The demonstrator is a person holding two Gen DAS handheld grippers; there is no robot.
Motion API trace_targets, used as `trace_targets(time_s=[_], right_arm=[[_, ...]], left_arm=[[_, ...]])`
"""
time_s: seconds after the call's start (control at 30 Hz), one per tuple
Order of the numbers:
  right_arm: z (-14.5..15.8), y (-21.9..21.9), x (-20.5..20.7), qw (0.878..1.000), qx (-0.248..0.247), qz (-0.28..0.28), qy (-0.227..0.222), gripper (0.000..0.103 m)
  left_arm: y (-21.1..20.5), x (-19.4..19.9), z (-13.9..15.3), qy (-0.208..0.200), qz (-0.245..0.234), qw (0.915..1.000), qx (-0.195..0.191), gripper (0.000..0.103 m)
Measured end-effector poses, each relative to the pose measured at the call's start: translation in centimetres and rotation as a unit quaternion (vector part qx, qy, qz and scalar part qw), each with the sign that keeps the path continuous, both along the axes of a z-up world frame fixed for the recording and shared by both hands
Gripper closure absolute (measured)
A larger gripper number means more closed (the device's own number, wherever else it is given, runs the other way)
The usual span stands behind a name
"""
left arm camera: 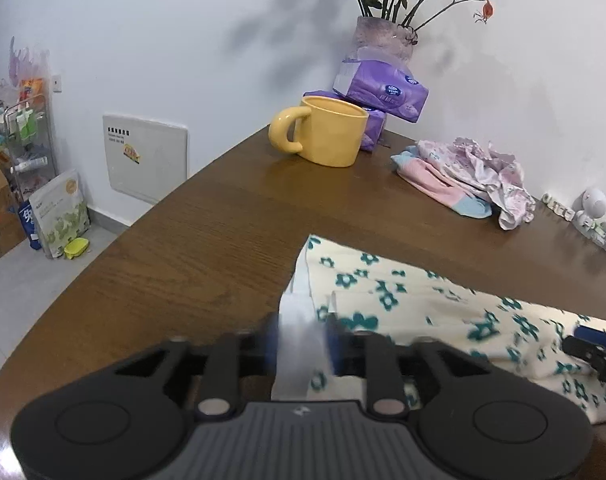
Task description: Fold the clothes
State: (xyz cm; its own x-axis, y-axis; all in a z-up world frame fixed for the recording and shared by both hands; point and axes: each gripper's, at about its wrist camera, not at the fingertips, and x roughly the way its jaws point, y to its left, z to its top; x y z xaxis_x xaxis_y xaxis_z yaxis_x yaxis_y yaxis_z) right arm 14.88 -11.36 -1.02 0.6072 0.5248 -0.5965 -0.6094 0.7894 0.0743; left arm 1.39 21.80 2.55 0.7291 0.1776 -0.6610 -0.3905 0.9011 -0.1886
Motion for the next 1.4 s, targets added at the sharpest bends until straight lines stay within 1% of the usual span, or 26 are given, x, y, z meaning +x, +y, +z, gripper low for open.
trace_targets(time_s=[0.13, 0.23, 0.3, 0.33, 0.37, 0.4, 0.5, 0.67, 0.73, 0.8, 0.83, 0.87, 0.9, 0.97, 1.03, 1.1, 1.23, 1.33, 1.4], right_arm=[[0.1, 0.0, 0.0, 1.000, 0.002, 0.001, 0.002, 0.057], [0.3, 0.0, -0.2, 1.000, 0.006, 0.006, 0.004, 0.056], [0.4, 0.1, -0.5, 1.000, 0.005, 0.010, 0.003, 0.055], [0.4, 0.1, -0.6, 1.000, 0.004, 0.011, 0.002, 0.055], [0.3, 0.1, -0.7, 1.000, 0.003, 0.012, 0.001, 0.055], [0.3, 0.0, -0.8, 1.000, 0.003, 0.012, 0.001, 0.055], [0.3, -0.1, -0.9, 1.000, 0.002, 0.011, 0.000, 0.055], [0.1, 0.1, -1.2, 1.000, -0.009, 0.011, -0.010, 0.055], [-0.1, 0.0, -1.3, 1.000, -0.007, 0.010, -0.013, 0.055], [-0.1, -0.1, -1.5, 1.000, -0.005, 0.007, -0.014, 0.055], [-0.1, -0.3, -1.5, 1.000, -0.002, 0.006, -0.013, 0.055], [0.0, -0.5, -1.5, 1.000, 0.004, 0.004, -0.010, 0.055], [0.1, -0.8, -1.6, 1.000, 0.009, 0.002, -0.008, 0.055], [0.3, -1.2, -1.7, 1.000, 0.012, -0.002, -0.008, 0.054], [0.4, -1.6, -2.0, 1.000, 0.009, -0.005, -0.012, 0.054], [0.6, -2.1, -2.4, 1.000, 0.005, -0.008, -0.015, 0.054], [0.6, -3.1, -2.9, 1.000, -0.001, -0.005, -0.016, 0.053], [0.7, -3.4, -2.9, 1.000, -0.006, 0.020, -0.017, 0.053], [0.8, -3.6, -2.7, 0.999, -0.011, 0.039, -0.015, 0.053]], left_arm=[[-0.8, -1.6, -0.2, 0.003, -0.011, 0.9997, -0.021, 0.058], [-1.6, -1.9, -0.4, 0.011, -0.020, 0.9997, -0.007, 0.058], [-2.1, -1.9, -0.6, 0.016, -0.025, 0.9995, 0.010, 0.062], [-2.2, -1.9, -0.7, 0.018, -0.027, 0.9993, 0.020, 0.067], [-2.4, -1.9, -0.8, 0.020, -0.029, 0.9989, 0.031, 0.082], [-2.5, -1.9, -0.8, 0.022, -0.030, 0.9984, 0.042, 0.091], [-2.8, -2.0, -0.9, 0.023, -0.031, 0.9977, 0.056, 0.095], [-3.5, -1.9, -1.0, 0.027, -0.023, 0.9956, 0.087, 0.096], [-3.4, -2.0, -1.0, 0.025, -0.017, 0.9963, 0.081, 0.095], [-3.3, -2.3, -0.8, 0.020, -0.008, 0.9972, 0.071, 0.088], [-3.3, -2.5, -0.8, 0.018, -0.003, 0.9976, 0.067, 0.086], [-3.3, -2.7, -0.7, 0.016, 0.000, 0.9978, 0.064, 0.079], [-3.4, -2.9, -0.6, 0.014, 0.003, 0.9979, 0.063, 0.070], [-3.6, -3.4, -0.4, 0.010, 0.005, 0.9981, 0.061, 0.062], [-3.8, -3.6, -0.3, 0.009, 0.002, 0.9982, 0.060, 0.061], [-4.1, -3.7, -0.2, 0.010, -0.003, 0.9984, 0.056, 0.057], [-4.2, -3.5, -0.8, 0.021, 0.004, 0.9977, 0.065, 0.059], [-4.2, -3.3, -1.0, 0.025, 0.000, 0.9967, 0.077, 0.070], [-4.4, -3.2, -1.1, 0.027, -0.011, 0.9960, 0.085, 0.080]])
